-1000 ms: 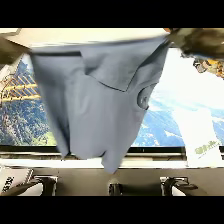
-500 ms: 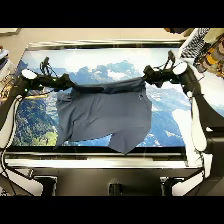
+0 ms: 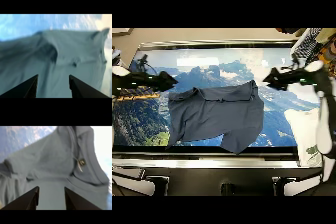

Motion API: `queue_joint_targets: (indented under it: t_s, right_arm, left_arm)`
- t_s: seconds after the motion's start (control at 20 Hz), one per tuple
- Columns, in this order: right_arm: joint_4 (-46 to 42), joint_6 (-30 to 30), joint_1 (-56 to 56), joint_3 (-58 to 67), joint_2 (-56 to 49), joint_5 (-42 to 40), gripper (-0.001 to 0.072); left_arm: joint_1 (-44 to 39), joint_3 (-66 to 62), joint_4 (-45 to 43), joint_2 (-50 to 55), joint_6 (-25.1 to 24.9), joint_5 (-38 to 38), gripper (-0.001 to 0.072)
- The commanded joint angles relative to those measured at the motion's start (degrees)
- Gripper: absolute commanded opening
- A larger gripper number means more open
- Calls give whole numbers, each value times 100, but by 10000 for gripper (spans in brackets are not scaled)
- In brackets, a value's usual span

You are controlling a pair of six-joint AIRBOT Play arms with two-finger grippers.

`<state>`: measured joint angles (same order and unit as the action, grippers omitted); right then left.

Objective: Fold the clothes and pants, and hang the long-sleeved shirts on hangers.

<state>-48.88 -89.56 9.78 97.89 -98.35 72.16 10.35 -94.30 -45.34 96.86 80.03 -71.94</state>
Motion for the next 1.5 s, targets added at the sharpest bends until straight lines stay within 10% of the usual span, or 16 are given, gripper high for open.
queue_joint_targets:
  t_s: [0.0, 0.55, 1.45]
  right_arm:
    - [-584, 699, 660, -339, 828, 1283, 385]
    - [549, 2173, 1060, -5633, 2555, -413, 386]
    - [1722, 3327, 365, -5930, 1309, -1143, 361]
  left_arm:
    - [487, 208, -1126, -798, 326, -1060, 446]
    - [1106, 4308, -1534, -3536, 562, -494, 446]
    - [1106, 4516, -1558, -3738, 527, -367, 446]
